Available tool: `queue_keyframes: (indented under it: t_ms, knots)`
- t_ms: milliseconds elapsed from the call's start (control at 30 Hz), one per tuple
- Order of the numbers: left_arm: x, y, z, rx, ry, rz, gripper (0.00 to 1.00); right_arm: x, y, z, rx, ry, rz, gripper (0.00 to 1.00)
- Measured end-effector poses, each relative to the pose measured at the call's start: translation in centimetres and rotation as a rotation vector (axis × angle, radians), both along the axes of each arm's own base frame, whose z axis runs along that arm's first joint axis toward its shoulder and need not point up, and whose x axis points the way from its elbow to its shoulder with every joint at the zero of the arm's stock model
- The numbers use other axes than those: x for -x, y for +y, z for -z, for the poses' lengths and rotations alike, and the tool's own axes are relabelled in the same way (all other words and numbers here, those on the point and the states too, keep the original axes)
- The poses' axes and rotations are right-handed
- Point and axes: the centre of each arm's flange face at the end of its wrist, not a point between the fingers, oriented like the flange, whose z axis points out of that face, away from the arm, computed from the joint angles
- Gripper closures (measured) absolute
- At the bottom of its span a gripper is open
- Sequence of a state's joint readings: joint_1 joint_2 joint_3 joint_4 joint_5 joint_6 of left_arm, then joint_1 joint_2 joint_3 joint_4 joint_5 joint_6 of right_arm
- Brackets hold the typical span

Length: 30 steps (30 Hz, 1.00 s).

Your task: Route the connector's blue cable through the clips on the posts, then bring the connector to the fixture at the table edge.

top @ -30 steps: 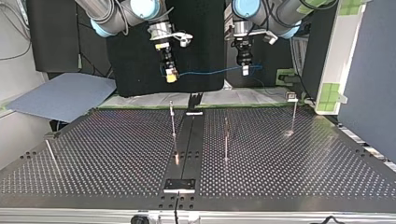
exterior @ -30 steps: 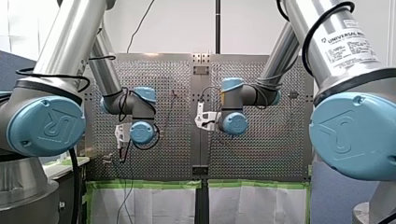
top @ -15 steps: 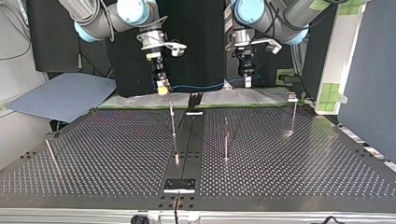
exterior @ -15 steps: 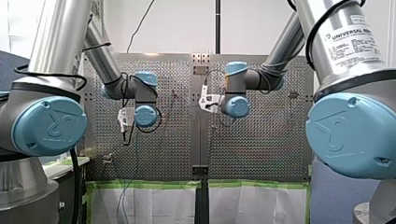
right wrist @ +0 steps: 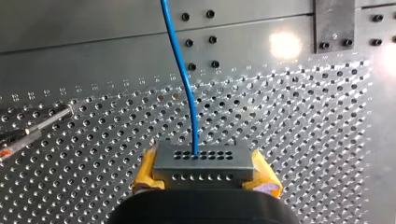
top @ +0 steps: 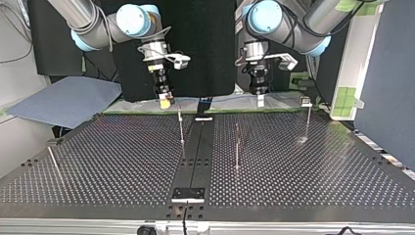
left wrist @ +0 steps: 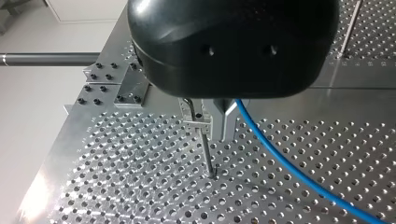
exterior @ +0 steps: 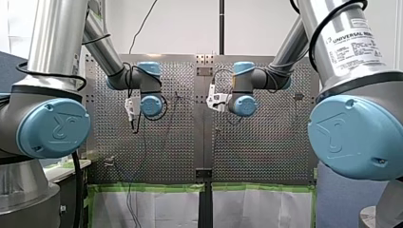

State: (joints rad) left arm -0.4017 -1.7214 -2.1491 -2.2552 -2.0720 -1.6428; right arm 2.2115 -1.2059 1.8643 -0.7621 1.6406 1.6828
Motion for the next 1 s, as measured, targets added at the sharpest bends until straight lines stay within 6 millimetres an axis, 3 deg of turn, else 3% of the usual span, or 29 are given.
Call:
queue_keyframes:
  t_ms: [267, 667, 1000]
  knots:
    - [-0.8, 0.2, -0.2, -0.004, -0.001, 0.017, 1.00, 0.0, -2.4, 1.4, -0.022, -0.011, -0.002, 1.00]
    - [-3.1, 0.2, -1.3, 0.007, -0.013, 0.038, 1.00, -0.2, -4.7, -0.2, -0.011, -0.020, -0.017, 1.00]
    - [-4.9, 0.8, -2.6, 0.017, -0.032, 0.039, 1.00, 0.0, -5.5, -0.6, -0.010, -0.020, -0.022, 1.00]
